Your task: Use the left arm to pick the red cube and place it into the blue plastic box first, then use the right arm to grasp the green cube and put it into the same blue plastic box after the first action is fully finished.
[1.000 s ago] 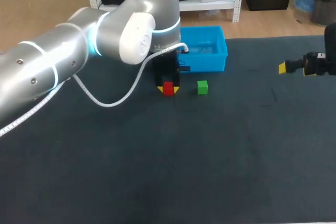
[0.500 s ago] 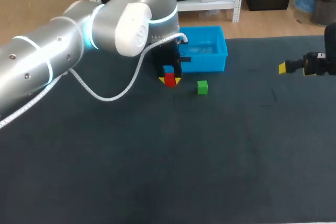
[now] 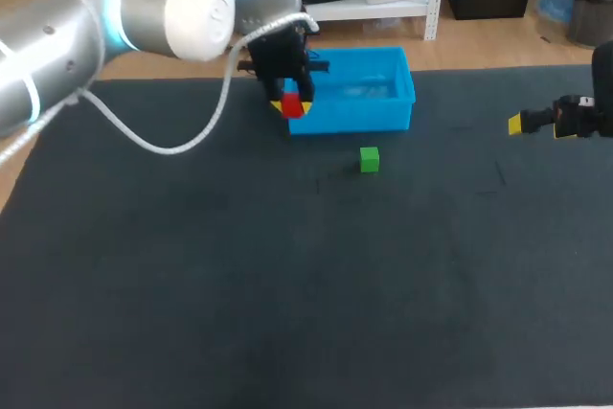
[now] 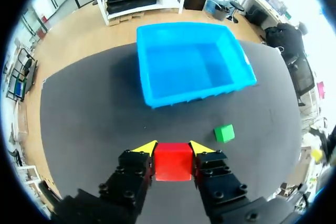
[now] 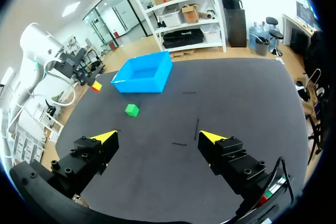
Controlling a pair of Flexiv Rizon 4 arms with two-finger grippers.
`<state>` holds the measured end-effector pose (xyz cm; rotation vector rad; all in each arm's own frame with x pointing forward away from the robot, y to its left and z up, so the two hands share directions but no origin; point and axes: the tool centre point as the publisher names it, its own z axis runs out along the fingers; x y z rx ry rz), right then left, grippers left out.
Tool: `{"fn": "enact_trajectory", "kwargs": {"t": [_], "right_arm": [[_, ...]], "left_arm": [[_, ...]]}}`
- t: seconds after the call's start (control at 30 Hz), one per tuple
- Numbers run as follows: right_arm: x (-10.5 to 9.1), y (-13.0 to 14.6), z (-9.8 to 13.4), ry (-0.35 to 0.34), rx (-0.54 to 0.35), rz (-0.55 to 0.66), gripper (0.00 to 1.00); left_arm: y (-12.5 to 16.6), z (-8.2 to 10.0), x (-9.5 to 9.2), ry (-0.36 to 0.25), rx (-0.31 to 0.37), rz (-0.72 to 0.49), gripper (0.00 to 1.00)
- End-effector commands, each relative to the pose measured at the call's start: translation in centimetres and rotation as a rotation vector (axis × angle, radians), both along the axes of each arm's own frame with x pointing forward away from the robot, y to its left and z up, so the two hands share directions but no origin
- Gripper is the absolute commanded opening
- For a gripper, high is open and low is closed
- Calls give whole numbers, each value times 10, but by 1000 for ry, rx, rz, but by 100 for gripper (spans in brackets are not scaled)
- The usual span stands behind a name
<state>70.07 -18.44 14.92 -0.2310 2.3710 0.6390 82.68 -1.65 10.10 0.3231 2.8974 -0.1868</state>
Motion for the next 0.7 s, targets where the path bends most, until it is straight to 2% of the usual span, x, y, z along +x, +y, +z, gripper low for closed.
{"fn": "enact_trajectory", "kwargs": {"t": [0.03, 0.23, 0.27, 0.3, 0.43, 0.63, 0.7], "right_arm": [[0, -1, 0, 1, 0, 2, 100], [0, -1, 0, 1, 0, 2, 100], [0, -1, 0, 1, 0, 2, 100], [0, -1, 0, 1, 0, 2, 100], [0, -1, 0, 1, 0, 2, 100], [0, -1, 0, 1, 0, 2, 100], [0, -1, 0, 1, 0, 2, 100]], "left_arm": [[12, 15, -17, -50, -24, -13, 0], [20, 20, -23, -75, -40, -44, 0], [21, 21, -24, -84, -63, -49, 0], [23, 22, -24, -119, -57, -57, 0], [28, 24, -25, -167, -77, -89, 0], [34, 35, -27, -218, -116, -183, 0], [34, 40, -28, -237, -172, -241, 0]]}}
